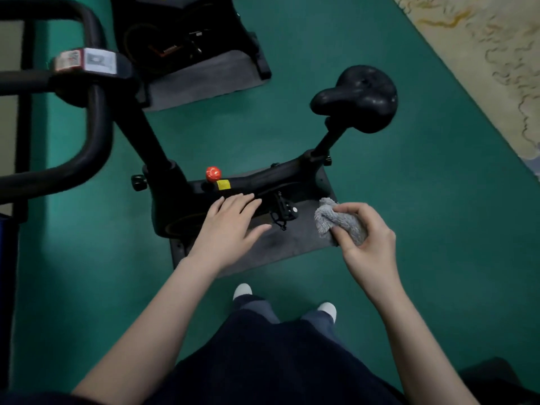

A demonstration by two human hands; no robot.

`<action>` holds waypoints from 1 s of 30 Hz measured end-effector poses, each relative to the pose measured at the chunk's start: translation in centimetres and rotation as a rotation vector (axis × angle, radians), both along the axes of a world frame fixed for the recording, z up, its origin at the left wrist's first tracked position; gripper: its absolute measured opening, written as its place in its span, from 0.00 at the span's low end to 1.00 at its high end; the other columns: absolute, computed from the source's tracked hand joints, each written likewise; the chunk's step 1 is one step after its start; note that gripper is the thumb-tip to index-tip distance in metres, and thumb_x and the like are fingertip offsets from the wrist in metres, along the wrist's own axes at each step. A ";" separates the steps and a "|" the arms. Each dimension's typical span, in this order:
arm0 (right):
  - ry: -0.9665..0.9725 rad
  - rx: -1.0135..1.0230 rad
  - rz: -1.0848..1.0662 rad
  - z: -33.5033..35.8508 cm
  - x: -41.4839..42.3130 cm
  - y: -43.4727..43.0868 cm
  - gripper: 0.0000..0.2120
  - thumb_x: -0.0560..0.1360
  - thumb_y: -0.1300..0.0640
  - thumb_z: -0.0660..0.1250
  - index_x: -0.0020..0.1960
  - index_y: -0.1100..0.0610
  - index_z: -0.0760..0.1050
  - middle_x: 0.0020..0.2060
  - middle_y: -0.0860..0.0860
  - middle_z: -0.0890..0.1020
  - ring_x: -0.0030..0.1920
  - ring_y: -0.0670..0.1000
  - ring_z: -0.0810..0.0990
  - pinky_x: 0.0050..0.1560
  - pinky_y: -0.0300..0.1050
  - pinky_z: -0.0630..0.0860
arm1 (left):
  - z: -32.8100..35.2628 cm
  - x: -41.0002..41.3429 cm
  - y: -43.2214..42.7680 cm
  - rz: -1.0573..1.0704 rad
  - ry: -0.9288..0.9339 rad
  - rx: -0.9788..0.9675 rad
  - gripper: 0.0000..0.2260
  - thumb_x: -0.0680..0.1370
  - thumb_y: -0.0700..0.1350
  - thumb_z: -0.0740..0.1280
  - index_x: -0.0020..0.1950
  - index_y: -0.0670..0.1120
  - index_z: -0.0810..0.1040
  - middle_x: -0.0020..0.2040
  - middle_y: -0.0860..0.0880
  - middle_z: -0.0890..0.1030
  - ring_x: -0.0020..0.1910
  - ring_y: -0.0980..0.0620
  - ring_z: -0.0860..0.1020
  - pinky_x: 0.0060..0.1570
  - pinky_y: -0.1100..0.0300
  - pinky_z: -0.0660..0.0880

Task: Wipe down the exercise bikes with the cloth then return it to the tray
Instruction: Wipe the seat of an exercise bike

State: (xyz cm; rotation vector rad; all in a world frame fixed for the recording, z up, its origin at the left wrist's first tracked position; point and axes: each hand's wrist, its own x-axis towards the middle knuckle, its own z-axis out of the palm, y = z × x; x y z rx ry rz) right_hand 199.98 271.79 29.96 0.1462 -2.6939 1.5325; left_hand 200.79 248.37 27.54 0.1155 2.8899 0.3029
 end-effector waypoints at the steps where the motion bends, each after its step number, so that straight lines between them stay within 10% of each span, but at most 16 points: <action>1: 0.001 -0.005 -0.008 0.0 0.0 1.8 0.18 0.70 0.67 0.71 0.48 0.45 0.75 0.47 0.42 0.80 0.51 0.37 0.77 0.52 0.26 0.69 | -0.2 -0.1 1.5 -0.005 -0.014 0.000 0.28 0.79 0.63 0.53 0.75 0.51 0.61 0.75 0.53 0.62 0.75 0.53 0.57 0.74 0.53 0.50; 14: -0.019 0.014 -0.269 0.0 0.7 25.3 0.16 0.70 0.66 0.70 0.47 0.46 0.76 0.47 0.43 0.81 0.48 0.40 0.78 0.48 0.30 0.72 | 0.1 -3.4 24.8 -0.181 0.026 0.046 0.27 0.79 0.62 0.52 0.75 0.51 0.60 0.74 0.53 0.63 0.73 0.53 0.60 0.72 0.53 0.57; 30: -0.011 0.081 -0.041 -0.3 -15.7 29.2 0.20 0.69 0.68 0.72 0.47 0.43 0.75 0.46 0.42 0.81 0.49 0.40 0.78 0.49 0.30 0.71 | -3.6 -15.4 26.1 0.112 -0.039 0.113 0.29 0.78 0.63 0.53 0.75 0.50 0.60 0.73 0.52 0.64 0.68 0.51 0.67 0.65 0.51 0.67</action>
